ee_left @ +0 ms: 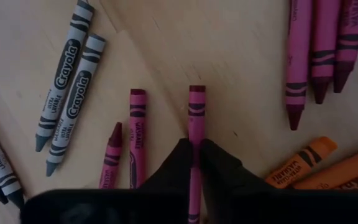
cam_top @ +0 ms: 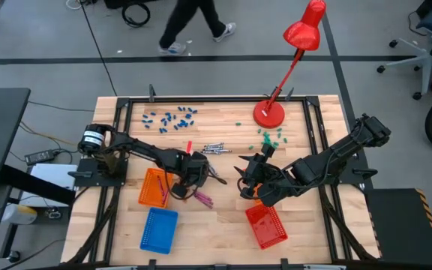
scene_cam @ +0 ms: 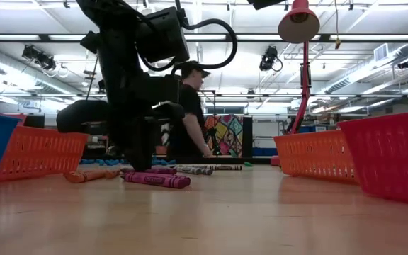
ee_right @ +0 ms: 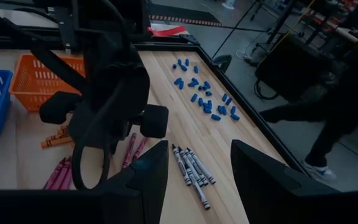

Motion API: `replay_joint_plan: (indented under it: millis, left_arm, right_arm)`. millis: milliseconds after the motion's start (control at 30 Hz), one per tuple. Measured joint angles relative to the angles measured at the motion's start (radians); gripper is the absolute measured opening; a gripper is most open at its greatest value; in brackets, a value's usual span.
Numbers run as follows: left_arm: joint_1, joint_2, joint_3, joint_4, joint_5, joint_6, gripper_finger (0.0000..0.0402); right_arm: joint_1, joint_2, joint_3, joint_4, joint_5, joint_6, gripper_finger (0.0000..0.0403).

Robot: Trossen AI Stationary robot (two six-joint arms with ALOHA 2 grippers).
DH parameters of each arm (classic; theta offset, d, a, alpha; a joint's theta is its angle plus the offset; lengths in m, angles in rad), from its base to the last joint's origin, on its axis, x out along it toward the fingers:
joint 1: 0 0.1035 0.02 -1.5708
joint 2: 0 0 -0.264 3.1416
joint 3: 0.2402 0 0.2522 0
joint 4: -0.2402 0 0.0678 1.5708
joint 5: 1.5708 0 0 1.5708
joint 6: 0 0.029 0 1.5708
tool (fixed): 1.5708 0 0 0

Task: Sort crayons
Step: Put the red crayon into the left orange bin

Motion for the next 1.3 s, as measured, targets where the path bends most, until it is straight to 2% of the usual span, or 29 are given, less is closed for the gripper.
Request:
replay_joint_plan:
  millis: [267,533,867,1133,1300]
  left_arm:
    - [-0.013,-0.016,0.019,-0.036,-0.013,0.003,0.0033]
    - [-0.051,-0.083,0.059,-0.049,-0.052,0.006,0.0034]
    - [-0.152,-0.190,0.146,-0.245,-0.129,-0.051,0.0034]
    - [-0.268,-0.297,0.158,-0.431,-0.138,-0.198,0.0034]
    - [-0.338,-0.321,0.159,-0.578,-0.140,-0.284,0.0034]
  right_arm:
    - [0.000,0.000,0.000,-0.007,0.032,-0.001,0.0178]
    - [0.001,0.000,0.000,-0.025,0.044,0.008,0.0178]
    - [0.002,-0.001,0.000,-0.032,0.043,0.023,0.0178]
    - [0.002,-0.001,0.000,-0.034,0.042,0.029,0.0178]
    - [0.002,0.000,0.000,-0.023,0.042,0.026,0.0178]
